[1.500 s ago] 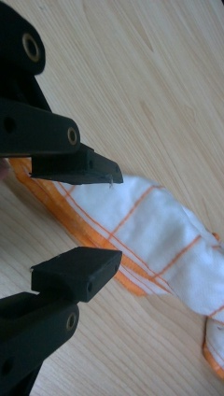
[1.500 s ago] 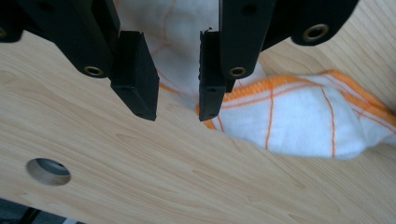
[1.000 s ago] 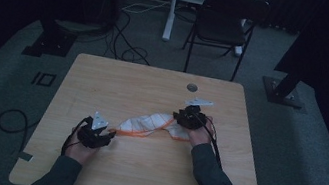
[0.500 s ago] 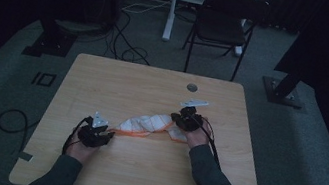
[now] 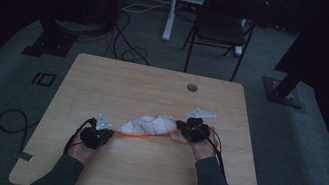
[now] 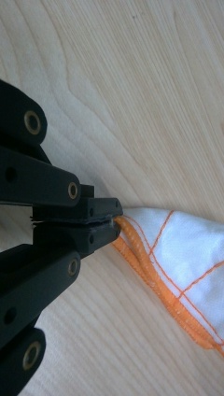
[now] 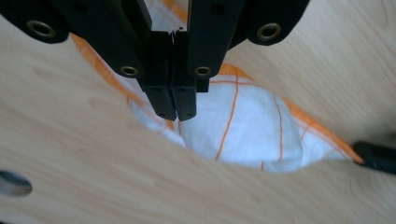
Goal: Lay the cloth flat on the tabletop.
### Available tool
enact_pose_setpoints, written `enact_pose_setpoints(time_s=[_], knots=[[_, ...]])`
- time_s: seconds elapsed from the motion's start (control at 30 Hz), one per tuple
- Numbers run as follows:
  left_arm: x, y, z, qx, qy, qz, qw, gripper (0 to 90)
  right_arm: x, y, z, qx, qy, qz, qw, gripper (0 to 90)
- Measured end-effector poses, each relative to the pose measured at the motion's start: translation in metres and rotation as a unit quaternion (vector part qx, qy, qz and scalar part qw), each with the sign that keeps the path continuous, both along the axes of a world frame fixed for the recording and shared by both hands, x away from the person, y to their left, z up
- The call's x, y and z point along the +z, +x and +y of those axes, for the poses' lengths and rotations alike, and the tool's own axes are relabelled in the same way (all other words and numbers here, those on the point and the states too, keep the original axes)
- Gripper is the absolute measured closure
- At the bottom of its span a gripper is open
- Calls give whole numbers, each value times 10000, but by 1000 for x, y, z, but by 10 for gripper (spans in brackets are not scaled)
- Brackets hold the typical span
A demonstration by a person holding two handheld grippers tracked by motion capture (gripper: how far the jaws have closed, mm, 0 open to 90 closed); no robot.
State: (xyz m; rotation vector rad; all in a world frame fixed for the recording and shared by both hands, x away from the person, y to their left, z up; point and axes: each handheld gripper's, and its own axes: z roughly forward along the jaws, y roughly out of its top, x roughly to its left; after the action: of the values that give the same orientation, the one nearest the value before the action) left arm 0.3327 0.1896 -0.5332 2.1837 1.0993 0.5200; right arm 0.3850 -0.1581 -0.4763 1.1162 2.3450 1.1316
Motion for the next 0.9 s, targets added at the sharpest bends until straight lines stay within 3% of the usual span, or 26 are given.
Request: enact_pose_setpoints(time_s=[0.17, 0.43, 0.63, 0.9], knots=[[1, -6, -4, -97, 9, 6, 10000, 890, -6, -13, -8, -14, -47, 23, 10000, 896], [2, -15, -8, -225, -5, 52, 9997, 890, -16, -48, -25, -37, -195, 56, 9998, 896], [2, -23, -12, -354, 18, 68, 9993, 862, -28, -67, -41, -145, -83, 292, 9994, 896], [4, -22, -5, -136, 50, 10, 9999, 771, -44, -89, -45, 6, -197, 548, 9983, 895]])
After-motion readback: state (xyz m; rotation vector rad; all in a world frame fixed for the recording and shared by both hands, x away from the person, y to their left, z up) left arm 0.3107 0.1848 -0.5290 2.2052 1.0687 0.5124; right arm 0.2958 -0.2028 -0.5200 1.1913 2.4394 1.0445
